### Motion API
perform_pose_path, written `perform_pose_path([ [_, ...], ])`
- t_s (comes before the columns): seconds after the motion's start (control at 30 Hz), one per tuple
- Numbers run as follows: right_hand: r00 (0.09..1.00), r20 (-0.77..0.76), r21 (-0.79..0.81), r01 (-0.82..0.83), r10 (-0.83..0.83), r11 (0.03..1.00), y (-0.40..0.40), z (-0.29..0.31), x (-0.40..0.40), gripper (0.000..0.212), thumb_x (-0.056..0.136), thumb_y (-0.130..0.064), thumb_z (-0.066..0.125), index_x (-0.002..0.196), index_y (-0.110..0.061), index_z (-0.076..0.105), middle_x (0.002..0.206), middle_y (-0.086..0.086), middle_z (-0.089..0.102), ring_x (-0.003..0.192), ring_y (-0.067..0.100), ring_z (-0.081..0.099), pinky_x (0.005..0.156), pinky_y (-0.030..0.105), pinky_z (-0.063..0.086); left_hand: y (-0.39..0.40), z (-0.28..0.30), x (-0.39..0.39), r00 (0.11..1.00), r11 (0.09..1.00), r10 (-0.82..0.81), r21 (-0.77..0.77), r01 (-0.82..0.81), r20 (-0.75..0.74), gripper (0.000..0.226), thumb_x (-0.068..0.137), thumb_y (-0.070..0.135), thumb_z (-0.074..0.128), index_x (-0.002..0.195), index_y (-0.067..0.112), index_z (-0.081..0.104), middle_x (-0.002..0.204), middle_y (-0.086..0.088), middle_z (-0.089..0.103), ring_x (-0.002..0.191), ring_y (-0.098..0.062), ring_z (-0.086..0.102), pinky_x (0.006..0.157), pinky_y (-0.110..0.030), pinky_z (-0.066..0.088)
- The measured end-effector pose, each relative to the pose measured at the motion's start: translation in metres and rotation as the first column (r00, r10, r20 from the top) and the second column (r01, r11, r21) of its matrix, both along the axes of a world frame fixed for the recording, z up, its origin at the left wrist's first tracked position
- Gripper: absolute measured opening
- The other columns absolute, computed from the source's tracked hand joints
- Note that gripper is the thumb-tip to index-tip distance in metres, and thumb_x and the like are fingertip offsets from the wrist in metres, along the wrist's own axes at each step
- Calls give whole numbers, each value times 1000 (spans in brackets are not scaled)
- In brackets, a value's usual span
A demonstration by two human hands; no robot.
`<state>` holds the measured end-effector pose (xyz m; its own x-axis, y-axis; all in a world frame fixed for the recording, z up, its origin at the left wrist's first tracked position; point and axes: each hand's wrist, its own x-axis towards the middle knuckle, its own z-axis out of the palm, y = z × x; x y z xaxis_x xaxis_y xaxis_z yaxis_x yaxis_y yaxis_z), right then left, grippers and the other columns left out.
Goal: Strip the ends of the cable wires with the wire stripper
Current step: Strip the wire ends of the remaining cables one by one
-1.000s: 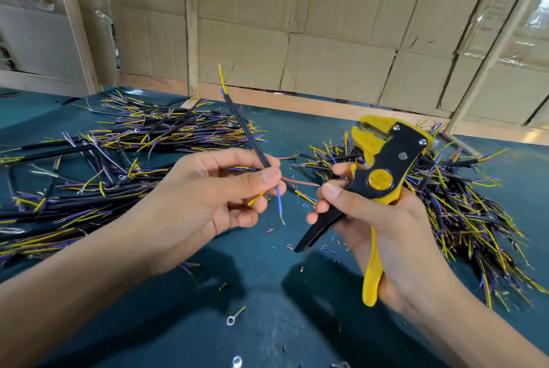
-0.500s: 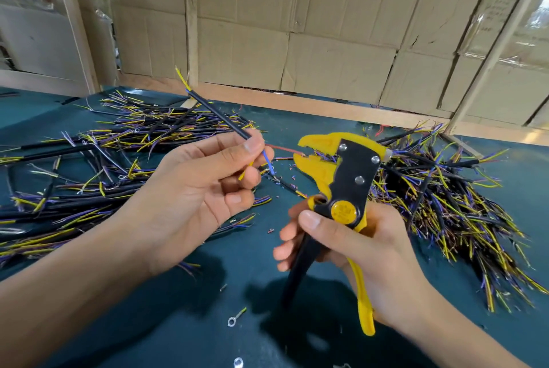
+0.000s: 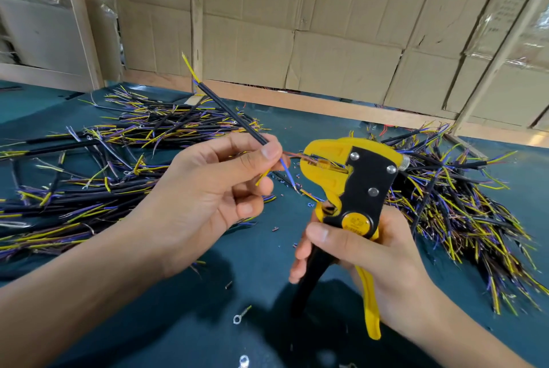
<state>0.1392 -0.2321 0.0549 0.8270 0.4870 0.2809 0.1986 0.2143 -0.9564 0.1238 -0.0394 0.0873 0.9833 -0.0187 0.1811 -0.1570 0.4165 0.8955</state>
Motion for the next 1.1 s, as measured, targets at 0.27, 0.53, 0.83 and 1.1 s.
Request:
perform_pose_path([
  [0.27, 993, -43, -109, 102, -108, 989, 2, 4, -9, 27, 59, -28, 75, 51, -11, 55, 46, 15, 50, 31, 28, 47, 39, 35, 45, 4, 3, -4, 994, 986, 68, 143, -80, 88, 8, 69, 25, 77, 71, 18, 75, 74, -3, 68, 46, -13, 54, 35, -20, 34],
  [0.53, 995, -84, 123, -44, 54, 991, 0, -4, 7, 24, 73, -22, 86, 84, -8, 70, 74, 24, 65, 65, 43, 67, 72, 64, 57, 6, 0, 2, 975, 975, 209, 65, -214, 72, 13, 69, 26, 76, 62, 18, 69, 83, -11, 72, 64, -18, 63, 40, -22, 34],
  [0.83, 995, 38, 79, -95, 92, 992, -2, -10, 6, 23, 87, -24, 77, 84, -3, 68, 77, 21, 66, 69, 42, 69, 73, 65, 56, -1, -3, -1, 967, 974, 227, -11, -227, 117, 11, 66, 24, 78, 74, 16, 77, 85, -11, 76, 67, -16, 66, 45, -21, 37],
  [1.1, 997, -71, -4, 29, -30, 1000, 2, -1, -1, 18, 66, -21, 76, 64, -13, 60, 57, 17, 58, 45, 36, 59, 52, 52, 54, 0, -12, 1, 941, 953, 238, 131, -274, 239, 20, 68, 31, 85, 80, 16, 78, 81, -9, 74, 72, -24, 59, 58, -32, 40],
])
